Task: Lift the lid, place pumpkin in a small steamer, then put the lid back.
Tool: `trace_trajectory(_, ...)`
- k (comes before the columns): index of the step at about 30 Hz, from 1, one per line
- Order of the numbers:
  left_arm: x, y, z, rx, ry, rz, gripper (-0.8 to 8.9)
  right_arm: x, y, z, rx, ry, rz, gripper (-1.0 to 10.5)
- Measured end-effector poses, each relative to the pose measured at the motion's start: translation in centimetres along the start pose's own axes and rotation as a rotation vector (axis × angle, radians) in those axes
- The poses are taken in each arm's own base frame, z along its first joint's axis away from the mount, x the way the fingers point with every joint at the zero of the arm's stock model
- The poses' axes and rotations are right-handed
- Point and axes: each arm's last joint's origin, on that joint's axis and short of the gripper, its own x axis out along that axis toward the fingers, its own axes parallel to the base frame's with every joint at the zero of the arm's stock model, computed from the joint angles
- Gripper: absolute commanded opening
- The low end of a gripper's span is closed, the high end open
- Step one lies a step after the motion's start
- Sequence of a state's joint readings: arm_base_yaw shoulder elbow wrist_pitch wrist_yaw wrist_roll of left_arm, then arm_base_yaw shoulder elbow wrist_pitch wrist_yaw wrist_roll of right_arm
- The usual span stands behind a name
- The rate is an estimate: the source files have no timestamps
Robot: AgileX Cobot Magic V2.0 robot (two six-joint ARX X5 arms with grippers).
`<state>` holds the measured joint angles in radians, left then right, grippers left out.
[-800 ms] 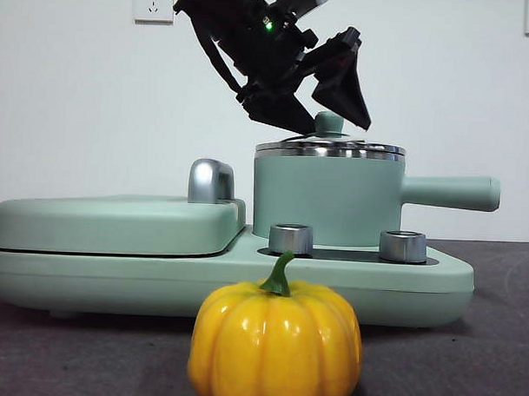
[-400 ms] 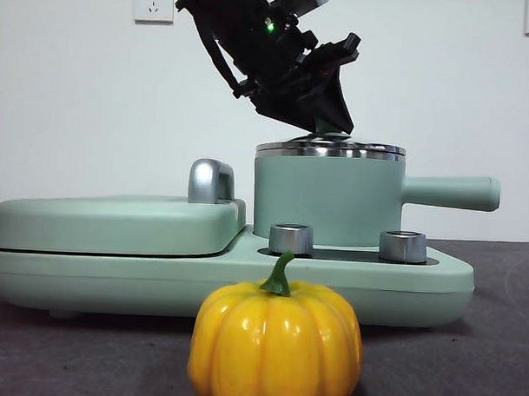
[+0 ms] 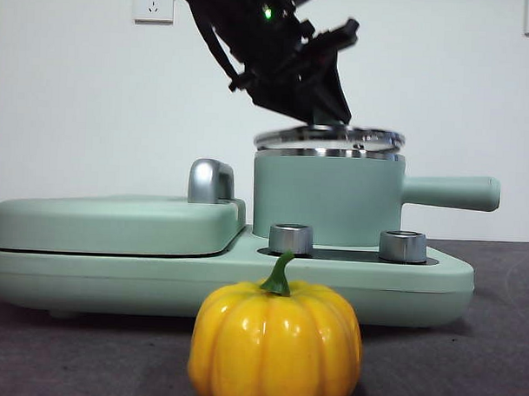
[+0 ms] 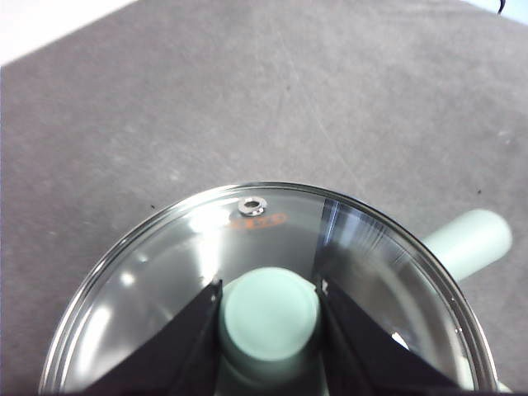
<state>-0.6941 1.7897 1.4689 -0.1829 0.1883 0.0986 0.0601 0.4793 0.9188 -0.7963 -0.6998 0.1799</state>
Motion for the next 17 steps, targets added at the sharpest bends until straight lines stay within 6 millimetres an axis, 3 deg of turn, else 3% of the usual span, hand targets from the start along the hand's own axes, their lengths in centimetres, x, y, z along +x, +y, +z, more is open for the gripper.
trace_trajectory(8, -5.3, 0.2, 2.9, -0.002, -0.093, 0.030, 0.53, 0.1, 0.1, 0.0, 0.022, 0.012, 0.043, 4.5)
trace_trajectory(17, -9.4, 3.0, 3.0, -0.054, -0.054, 0.115, 0.53, 2.5, -0.7, 0.4, 0.167, 0.161, 0.154, 4.5)
